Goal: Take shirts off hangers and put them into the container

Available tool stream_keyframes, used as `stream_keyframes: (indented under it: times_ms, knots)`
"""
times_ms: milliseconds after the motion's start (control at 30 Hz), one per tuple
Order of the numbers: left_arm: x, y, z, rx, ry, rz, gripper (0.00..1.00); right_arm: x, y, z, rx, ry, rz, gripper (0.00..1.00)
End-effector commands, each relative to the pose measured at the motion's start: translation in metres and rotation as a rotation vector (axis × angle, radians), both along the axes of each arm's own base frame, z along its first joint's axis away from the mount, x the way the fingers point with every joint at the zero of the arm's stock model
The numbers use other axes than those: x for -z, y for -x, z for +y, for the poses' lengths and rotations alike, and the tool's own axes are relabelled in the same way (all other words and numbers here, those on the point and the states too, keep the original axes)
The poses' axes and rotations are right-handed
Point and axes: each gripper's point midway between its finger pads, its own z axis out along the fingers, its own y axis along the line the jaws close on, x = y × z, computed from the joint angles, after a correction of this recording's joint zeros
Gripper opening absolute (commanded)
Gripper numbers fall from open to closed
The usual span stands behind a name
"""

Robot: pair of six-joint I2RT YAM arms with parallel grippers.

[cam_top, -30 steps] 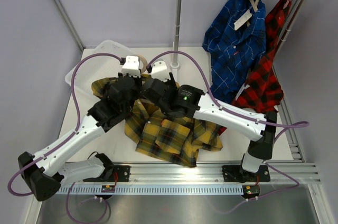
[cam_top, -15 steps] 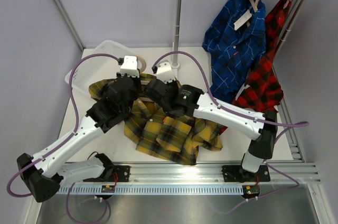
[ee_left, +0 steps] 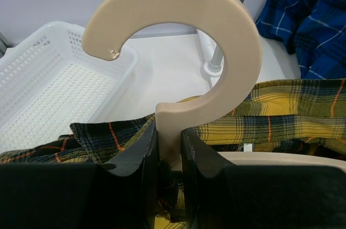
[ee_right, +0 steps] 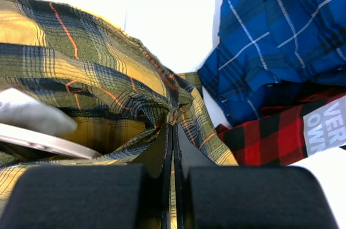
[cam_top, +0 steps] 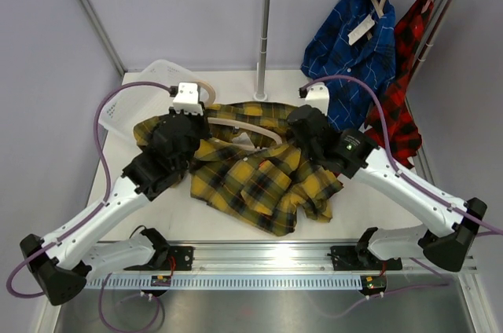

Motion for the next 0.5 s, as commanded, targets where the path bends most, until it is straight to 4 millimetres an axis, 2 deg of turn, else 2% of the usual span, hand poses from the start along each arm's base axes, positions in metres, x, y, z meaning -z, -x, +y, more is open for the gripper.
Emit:
stream_keyframes:
  times_ms: [0,133,300,367,400,433,467]
  knots:
    - [-0.051,0.008,-0.002,0.041,0.173,-0.135,0.00,0.001,0.002,0.005,-0.047,-0.060,-0.012,0.00]
    - [-0.063,0.018,-0.015,0.117,0.299,-0.137,0.00,0.018,0.020,0.010,-0.120,-0.109,0.051,0.00]
    - [-0.095,0.034,-0.052,0.313,0.468,-0.126,0.00,0.036,0.046,0.017,-0.229,-0.189,0.107,0.00]
    - [-0.109,0.038,-0.068,0.379,0.502,-0.116,0.00,0.030,0.053,0.013,-0.250,-0.203,0.098,0.02]
    - [-0.112,0.041,-0.077,0.422,0.506,-0.107,0.00,0.029,0.055,0.011,-0.262,-0.200,0.097,0.06]
    - [-0.115,0.046,-0.085,0.456,0.509,-0.102,0.00,0.022,0.058,0.008,-0.275,-0.208,0.082,0.21]
    - [-0.118,0.049,-0.096,0.505,0.509,-0.094,0.00,0.021,0.062,0.006,-0.296,-0.195,0.086,0.29]
